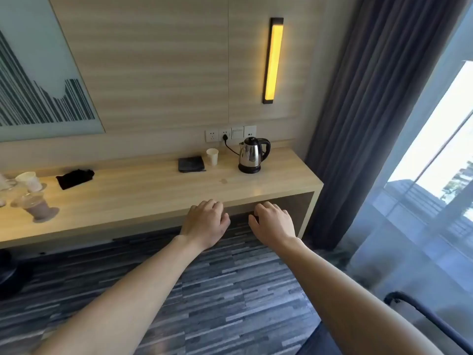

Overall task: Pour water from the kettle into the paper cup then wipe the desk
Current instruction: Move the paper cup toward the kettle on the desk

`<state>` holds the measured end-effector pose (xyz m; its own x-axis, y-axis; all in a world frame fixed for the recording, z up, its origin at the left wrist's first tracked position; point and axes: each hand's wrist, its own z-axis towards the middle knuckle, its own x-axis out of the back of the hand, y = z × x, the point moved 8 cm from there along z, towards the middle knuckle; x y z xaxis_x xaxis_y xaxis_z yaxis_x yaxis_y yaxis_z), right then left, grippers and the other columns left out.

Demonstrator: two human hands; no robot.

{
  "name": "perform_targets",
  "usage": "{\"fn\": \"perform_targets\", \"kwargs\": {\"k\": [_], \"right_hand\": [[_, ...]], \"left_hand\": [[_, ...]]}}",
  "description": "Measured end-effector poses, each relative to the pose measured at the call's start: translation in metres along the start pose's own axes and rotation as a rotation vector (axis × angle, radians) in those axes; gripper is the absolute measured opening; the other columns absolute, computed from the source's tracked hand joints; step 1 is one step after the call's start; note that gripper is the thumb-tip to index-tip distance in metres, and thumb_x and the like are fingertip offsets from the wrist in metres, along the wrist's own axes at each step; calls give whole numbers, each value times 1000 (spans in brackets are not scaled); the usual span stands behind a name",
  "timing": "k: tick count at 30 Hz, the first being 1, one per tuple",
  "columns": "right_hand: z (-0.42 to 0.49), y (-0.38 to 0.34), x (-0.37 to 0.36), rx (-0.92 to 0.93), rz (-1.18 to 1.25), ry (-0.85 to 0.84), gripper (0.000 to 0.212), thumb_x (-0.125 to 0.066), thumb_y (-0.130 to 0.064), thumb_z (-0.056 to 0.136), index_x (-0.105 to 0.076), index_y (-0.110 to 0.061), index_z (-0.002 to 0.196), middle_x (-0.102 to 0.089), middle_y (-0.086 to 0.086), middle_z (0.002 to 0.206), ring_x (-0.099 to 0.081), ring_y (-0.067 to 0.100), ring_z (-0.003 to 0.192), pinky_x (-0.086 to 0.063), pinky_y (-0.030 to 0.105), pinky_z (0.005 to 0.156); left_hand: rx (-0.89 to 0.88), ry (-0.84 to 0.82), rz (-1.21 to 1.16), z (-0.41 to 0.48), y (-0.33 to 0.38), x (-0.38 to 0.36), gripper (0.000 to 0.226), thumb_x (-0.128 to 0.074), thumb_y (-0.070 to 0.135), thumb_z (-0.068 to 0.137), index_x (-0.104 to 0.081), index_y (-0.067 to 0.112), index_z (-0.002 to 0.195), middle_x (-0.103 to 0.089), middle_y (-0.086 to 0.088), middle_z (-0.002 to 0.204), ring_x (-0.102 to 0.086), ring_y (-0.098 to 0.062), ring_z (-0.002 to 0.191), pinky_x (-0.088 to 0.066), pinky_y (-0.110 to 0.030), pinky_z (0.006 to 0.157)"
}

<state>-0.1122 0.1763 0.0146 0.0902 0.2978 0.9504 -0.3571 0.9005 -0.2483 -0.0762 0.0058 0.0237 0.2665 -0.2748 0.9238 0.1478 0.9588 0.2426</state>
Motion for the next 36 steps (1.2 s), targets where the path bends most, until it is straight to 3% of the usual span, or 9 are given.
{"fn": "perform_targets", "kwargs": {"k": [10, 22, 36], "right_hand": [[60, 13, -53, -23, 31, -37, 28, -51, -38, 102, -64, -14, 98, -66, 4, 103, -60, 27, 100, -48, 41, 84], [228, 4, -133, -45, -52, -153, 29, -47, -36, 103, -64, -12, 103, -65, 7, 105, -61, 30, 98, -49, 40, 80], [362, 9, -177, -83, -57, -234, 29, -47, -36, 103, -63, -13, 109, -65, 7, 113, -59, 29, 106, -47, 41, 87]], "left_hand": [[35, -78, -38, 45, -42, -49, 24, -46, 33, 103, -46, 19, 83, -52, 2, 85, -48, -21, 78, -37, -36, 72], [37, -140, -69, 179, -160, -117, 26, -44, 34, 103, -56, 16, 88, -57, 2, 87, -55, -24, 82, -45, -40, 71], [83, -229, -62, 290, -236, -160, 27, -41, 34, 104, -58, 16, 93, -63, -1, 96, -56, -24, 87, -47, -42, 76]]}}
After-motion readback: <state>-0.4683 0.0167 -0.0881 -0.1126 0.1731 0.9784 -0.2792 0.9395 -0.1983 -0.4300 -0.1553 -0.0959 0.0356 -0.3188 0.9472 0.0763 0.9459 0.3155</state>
